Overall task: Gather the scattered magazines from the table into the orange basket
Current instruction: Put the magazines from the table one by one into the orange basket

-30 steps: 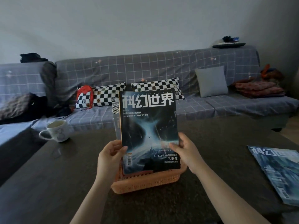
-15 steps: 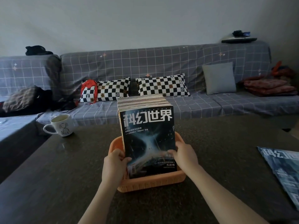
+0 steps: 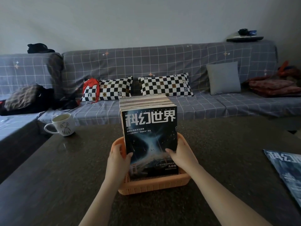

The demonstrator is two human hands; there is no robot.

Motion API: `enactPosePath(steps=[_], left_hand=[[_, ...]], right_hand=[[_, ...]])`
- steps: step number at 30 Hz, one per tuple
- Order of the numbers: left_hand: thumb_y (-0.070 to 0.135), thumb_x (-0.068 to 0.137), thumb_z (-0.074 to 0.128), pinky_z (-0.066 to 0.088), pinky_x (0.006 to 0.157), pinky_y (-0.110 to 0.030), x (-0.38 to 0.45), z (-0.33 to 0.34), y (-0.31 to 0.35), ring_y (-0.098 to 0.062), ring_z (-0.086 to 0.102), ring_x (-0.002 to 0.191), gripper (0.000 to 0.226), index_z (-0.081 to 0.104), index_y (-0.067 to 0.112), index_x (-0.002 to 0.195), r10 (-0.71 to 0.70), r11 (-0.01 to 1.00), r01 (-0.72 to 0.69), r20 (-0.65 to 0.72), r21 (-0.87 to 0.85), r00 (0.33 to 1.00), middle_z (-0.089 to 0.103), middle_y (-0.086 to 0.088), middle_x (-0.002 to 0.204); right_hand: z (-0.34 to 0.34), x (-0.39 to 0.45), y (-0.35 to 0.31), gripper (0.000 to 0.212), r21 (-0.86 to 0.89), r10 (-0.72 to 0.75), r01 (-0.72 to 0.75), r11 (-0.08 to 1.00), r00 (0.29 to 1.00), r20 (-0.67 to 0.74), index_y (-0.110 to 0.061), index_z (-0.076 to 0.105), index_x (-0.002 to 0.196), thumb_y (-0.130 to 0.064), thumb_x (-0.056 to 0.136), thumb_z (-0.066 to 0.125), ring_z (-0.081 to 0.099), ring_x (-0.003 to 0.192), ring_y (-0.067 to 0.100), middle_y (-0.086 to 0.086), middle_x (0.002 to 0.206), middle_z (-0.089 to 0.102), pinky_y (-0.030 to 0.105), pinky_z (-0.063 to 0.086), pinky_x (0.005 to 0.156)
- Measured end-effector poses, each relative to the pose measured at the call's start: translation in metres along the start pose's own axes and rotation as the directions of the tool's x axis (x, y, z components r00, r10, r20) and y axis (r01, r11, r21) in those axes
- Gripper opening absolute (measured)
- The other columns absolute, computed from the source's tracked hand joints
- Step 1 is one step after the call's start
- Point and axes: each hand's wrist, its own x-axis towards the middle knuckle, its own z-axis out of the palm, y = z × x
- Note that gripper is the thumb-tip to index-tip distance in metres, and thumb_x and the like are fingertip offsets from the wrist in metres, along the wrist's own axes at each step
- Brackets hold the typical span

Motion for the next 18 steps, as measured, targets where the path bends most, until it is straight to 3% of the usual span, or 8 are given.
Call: enactPosePath(steps=[2,4,6,10,13,16,18], left_hand=[[0.023,0.093,0.058,0.053,0.081,-0.029,0.003,0.002,0.003,-0.009,0.056,0.105,0.052,0.039,0.024,0.141,-0.002,0.978,0.034,0.153,-0.205,0.988,0.054,0.002,0.133],[0.026,0.095,0.055,0.051,0.077,-0.028,0.004,0.004,0.005,-0.012,0.058,0.106,0.055,0.032,0.031,0.145,-0.032,0.907,0.154,0.301,-0.392,0.953,0.054,0.004,0.132],[0.024,0.094,0.056,0.049,0.077,-0.029,0.004,0.007,0.002,-0.014,0.058,0.108,0.056,0.031,0.035,0.143,-0.036,0.847,0.222,0.365,-0.483,0.93,0.055,0.005,0.131],[0.021,0.091,0.06,0.049,0.088,-0.039,0.008,0.01,-0.001,-0.017,0.058,0.11,0.059,0.032,0.035,0.14,-0.025,0.793,0.261,0.398,-0.551,0.917,0.056,0.006,0.127],[0.024,0.089,0.063,0.05,0.075,-0.029,0.01,0.014,-0.001,-0.013,0.061,0.104,0.056,0.037,0.034,0.138,-0.052,0.778,0.26,0.355,-0.571,0.934,0.06,0.009,0.118],[0.028,0.087,0.066,0.053,0.085,-0.039,0.019,0.013,0.001,-0.017,0.061,0.105,0.05,0.043,0.035,0.131,-0.055,0.805,0.22,0.3,-0.551,0.952,0.06,0.006,0.121],[0.03,0.083,0.069,0.052,0.092,-0.048,0.028,0.009,0.004,-0.022,0.061,0.107,0.054,0.045,0.031,0.132,-0.032,0.804,0.209,0.31,-0.557,0.95,0.059,0.001,0.122]], right_hand=[[-0.001,0.004,-0.006,0.057,0.12,0.062,-0.07,0.99,0.996,0.068,-0.024,0.031,0.141,-0.032,0.09,0.056,0.044,0.127,0.015,-0.005,0.14,0.045,0.029,0.034,0.098],[0.002,0.006,-0.006,0.053,0.229,0.105,-0.125,0.965,0.989,0.101,-0.025,0.03,0.142,-0.033,0.093,0.05,0.041,0.129,0.017,-0.004,0.142,0.043,0.034,0.034,0.101],[0.004,0.005,-0.006,0.052,0.274,0.105,-0.135,0.952,0.987,0.124,-0.024,0.029,0.142,-0.032,0.094,0.048,0.043,0.129,0.018,-0.001,0.141,0.045,0.037,0.034,0.103],[0.004,0.006,-0.004,0.052,0.232,0.073,-0.099,0.968,0.99,0.117,-0.022,0.029,0.142,-0.032,0.094,0.049,0.045,0.127,0.017,-0.001,0.14,0.046,0.031,0.035,0.1],[0.005,0.009,-0.001,0.051,0.227,0.051,-0.07,0.971,0.995,0.088,-0.022,0.036,0.138,-0.036,0.091,0.053,0.047,0.124,0.016,-0.003,0.136,0.049,0.025,0.035,0.092],[0.005,0.016,-0.003,0.053,0.392,0.094,-0.117,0.913,0.993,0.076,-0.022,0.046,0.13,-0.04,0.084,0.063,0.05,0.119,0.015,-0.006,0.128,0.053,0.025,0.038,0.089],[0.004,0.022,-0.004,0.057,0.529,0.107,-0.157,0.834,0.986,0.124,-0.022,0.049,0.129,-0.039,0.078,0.07,0.051,0.117,0.015,-0.006,0.125,0.057,0.032,0.041,0.095]])
